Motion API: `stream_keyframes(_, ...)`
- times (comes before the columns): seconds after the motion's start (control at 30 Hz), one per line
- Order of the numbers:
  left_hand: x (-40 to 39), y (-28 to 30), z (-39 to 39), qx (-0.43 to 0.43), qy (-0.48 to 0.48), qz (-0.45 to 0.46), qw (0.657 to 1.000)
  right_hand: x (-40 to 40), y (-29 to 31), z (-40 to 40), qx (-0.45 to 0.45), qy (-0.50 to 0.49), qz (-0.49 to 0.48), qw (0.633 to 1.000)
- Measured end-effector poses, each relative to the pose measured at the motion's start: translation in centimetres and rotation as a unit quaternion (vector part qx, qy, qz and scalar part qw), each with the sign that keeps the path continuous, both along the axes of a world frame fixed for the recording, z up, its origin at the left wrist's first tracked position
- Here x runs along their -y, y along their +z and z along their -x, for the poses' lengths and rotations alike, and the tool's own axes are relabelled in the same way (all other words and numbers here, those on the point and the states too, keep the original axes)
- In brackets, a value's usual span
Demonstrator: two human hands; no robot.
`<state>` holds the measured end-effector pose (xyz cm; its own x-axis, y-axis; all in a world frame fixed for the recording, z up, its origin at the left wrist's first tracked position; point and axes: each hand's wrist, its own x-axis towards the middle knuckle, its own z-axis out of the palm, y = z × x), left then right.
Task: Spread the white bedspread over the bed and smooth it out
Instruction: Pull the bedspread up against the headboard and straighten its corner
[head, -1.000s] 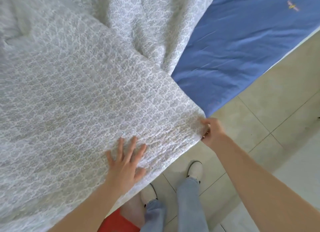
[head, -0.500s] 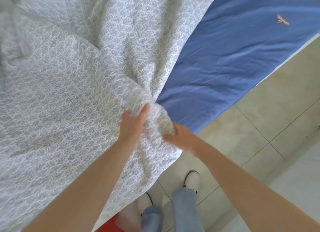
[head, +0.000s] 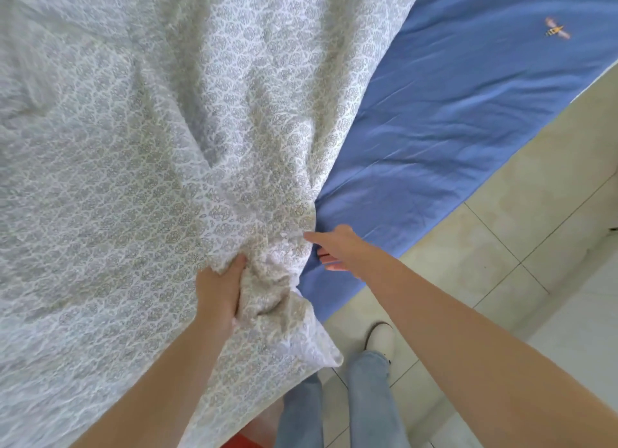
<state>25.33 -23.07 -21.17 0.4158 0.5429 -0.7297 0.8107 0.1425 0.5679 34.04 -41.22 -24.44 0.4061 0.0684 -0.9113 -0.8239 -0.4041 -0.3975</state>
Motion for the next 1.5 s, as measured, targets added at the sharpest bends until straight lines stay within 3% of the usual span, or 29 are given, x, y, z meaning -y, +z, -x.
stream_keyframes(0.23,-1.4,-0.8,1.5,-0.046,-0.052,0.032,0.997,-3.4,0.1,-1.6,0.016,0.038,0.027,0.999)
stream_keyframes(0.33,-0.7,-0.3,1.1,-0.05,-0.097,0.023,0.994,-0.3,2.7,-6.2,0.136,0.015,0.105,0.985)
stream_keyframes(0.4,0.9,0.3,0.3,0.003,-0.108,0.085,0.99,2.7,5.8,-10.1,0.248,-0.114,0.155,0.949)
stream_keyframes(0.47,3.1,0.5,-0.7,0.053,-0.159,0.117,0.979,5.8,9.4,-14.2,0.363,-0.226,0.168,0.888)
stream_keyframes(0.53,5.3,-0.1,-1.7,0.095,-0.278,0.049,0.955,8.6,12.7,-17.1,0.461,-0.232,0.181,0.837)
stream_keyframes(0.57,6.3,-0.4,-1.9,0.101,-0.346,0.012,0.933,9.8,13.2,-17.9,0.473,-0.241,0.167,0.831)
stream_keyframes(0.63,7.6,-0.9,-2.2,0.086,-0.463,-0.021,0.882,12.4,11.5,-17.7,0.406,-0.238,0.149,0.87)
stream_keyframes(0.67,8.0,-1.5,-2.1,0.068,-0.518,-0.04,0.852,12.9,10.3,-16.5,0.332,-0.227,0.168,0.9)
stream_keyframes(0.73,8.5,-3.0,-1.8,0.007,-0.633,-0.124,0.764,14.4,6.2,-13.6,0.177,-0.228,0.241,0.927)
stream_keyframes(0.77,8.6,-3.7,-1.6,-0.021,-0.673,-0.163,0.722,14.5,4.1,-11.8,0.109,-0.273,0.17,0.941)
stream_keyframes(0.83,8.8,-4.5,-0.9,-0.049,-0.704,-0.188,0.683,13.7,1.4,-8.0,0.037,-0.245,0.093,0.964)
stream_keyframes(1.0,9.8,-6.0,1.5,-0.018,-0.724,-0.236,0.649,12.8,-2.3,-7.1,0.06,-0.278,0.111,0.952)
stream_keyframes(1.1,11.0,-7.0,2.7,-0.013,-0.736,-0.263,0.624,12.4,-0.8,-8.7,0.001,-0.3,-0.066,0.952)
stream_keyframes(1.2,12.7,-7.2,3.2,-0.003,-0.718,-0.291,0.632,12.4,0.2,-9.6,-0.075,-0.267,-0.22,0.935)
stream_keyframes(1.4,15.6,-6.7,3.4,0.051,-0.66,-0.383,0.645,14.3,2.3,-9.1,-0.007,-0.264,-0.32,0.91)
stream_keyframes(1.5,15.9,-6.7,2.7,0.072,-0.667,-0.388,0.632,15.6,2.0,-7.9,-0.013,-0.338,-0.365,0.868)
